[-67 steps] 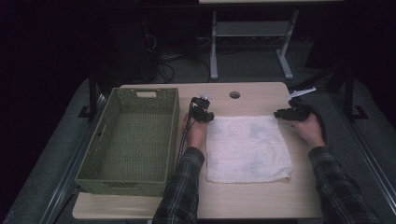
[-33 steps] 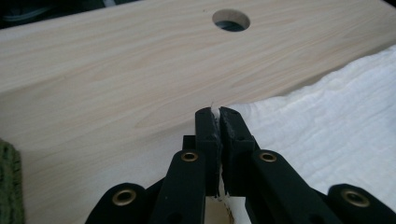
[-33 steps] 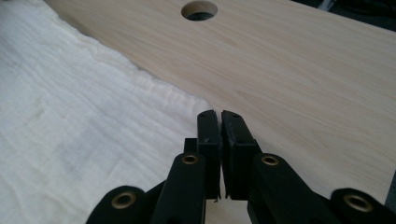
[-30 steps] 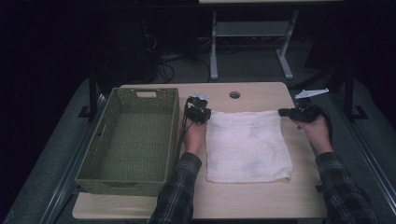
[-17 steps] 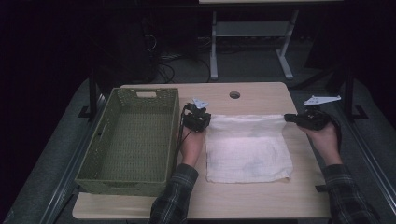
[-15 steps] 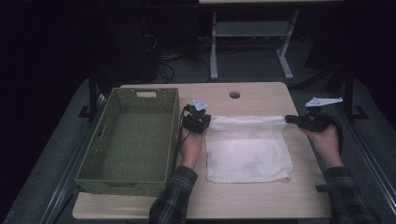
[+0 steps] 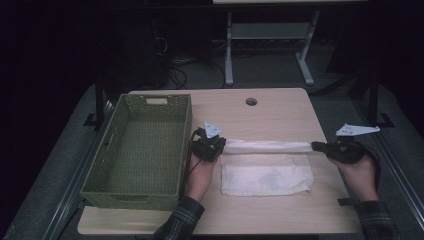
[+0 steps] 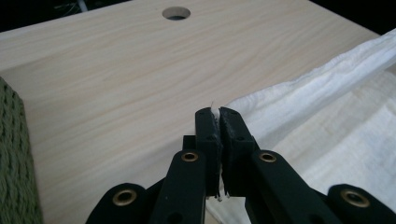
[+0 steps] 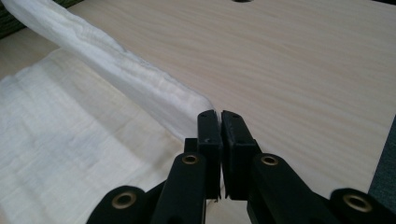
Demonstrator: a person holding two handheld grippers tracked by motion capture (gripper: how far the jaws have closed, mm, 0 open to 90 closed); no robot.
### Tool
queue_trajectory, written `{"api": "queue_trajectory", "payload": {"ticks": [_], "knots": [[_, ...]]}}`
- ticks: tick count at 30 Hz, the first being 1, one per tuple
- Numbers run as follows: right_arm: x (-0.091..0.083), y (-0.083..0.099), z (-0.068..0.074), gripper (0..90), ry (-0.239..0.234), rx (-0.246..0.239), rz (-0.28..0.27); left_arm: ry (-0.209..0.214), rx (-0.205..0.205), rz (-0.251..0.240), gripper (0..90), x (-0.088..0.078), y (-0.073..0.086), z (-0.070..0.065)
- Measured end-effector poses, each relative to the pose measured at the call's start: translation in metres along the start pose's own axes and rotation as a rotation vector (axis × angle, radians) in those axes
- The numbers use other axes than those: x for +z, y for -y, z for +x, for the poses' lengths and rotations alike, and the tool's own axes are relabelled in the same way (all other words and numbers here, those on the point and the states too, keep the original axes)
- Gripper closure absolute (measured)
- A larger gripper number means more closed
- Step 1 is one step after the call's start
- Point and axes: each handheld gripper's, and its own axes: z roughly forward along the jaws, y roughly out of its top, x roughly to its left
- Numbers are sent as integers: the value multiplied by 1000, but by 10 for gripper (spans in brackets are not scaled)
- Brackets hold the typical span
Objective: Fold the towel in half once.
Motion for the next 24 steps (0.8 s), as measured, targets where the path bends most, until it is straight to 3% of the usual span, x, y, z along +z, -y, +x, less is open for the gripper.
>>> {"api": "queue_trajectory", "payload": {"ticks": [8, 16, 20, 24], "knots": [[-16, 25, 14, 867, -18, 1, 13, 14, 36, 29, 867, -11, 12, -15], [-26, 36, 25, 867, -25, -6, 8, 21, 71, 47, 867, -24, 26, -28], [-29, 46, 34, 865, -25, -10, 39, 39, 97, 72, 867, -28, 34, -36], [-29, 54, 38, 864, -44, -9, 54, 40, 97, 88, 867, -29, 40, -36]]}}
